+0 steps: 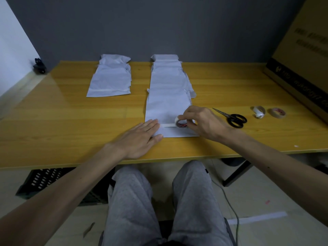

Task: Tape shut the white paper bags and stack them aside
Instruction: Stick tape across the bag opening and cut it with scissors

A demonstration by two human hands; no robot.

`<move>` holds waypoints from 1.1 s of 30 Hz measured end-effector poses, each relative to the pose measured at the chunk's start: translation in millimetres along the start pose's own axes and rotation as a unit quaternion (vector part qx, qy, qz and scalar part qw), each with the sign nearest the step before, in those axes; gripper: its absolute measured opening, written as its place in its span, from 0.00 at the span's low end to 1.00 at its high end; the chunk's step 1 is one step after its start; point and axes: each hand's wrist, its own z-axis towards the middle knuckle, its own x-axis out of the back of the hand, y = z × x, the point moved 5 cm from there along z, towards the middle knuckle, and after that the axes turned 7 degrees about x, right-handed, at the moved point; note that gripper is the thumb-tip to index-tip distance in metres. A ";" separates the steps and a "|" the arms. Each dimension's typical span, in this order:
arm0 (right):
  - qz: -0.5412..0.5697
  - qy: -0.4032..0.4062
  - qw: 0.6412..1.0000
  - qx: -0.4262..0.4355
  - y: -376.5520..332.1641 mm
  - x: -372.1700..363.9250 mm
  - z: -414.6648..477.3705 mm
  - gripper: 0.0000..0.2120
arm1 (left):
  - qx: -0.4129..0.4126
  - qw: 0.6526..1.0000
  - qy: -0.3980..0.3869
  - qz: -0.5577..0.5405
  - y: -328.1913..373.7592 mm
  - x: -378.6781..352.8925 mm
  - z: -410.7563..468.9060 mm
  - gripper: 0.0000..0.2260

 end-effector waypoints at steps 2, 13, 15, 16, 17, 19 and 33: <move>-0.003 -0.001 1.000 0.006 -0.7 -0.2 2.1 0.15 | -0.001 1.000 -0.002 0.000 -0.3 -0.4 -0.2 0.32; -0.029 -0.051 0.997 0.051 -4.9 -2.1 10.6 0.19 | -0.006 1.000 0.001 0.002 -1.6 -1.4 -0.5 0.31; -0.030 -0.068 0.996 0.053 -4.1 -3.9 12.7 0.21 | -0.006 1.000 0.001 0.003 -1.1 -1.4 -0.6 0.31; -0.033 -0.075 0.995 0.054 -4.3 -3.9 13.7 0.22 | -0.006 1.000 0.001 0.003 -0.7 -1.3 -0.3 0.32; -0.038 -0.082 0.994 0.055 -4.6 -3.9 14.9 0.23 | -0.007 1.000 0.000 0.003 -0.5 -0.9 0.0 0.33; -0.052 -0.095 0.992 0.062 -5.6 -5.2 17.6 0.24 | -0.008 1.000 -0.001 0.001 -0.5 0.3 0.1 0.32; -0.076 -0.118 0.988 0.067 -13.3 -9.9 32.8 0.22 | -0.010 0.997 0.060 0.055 6.9 8.9 -1.5 0.30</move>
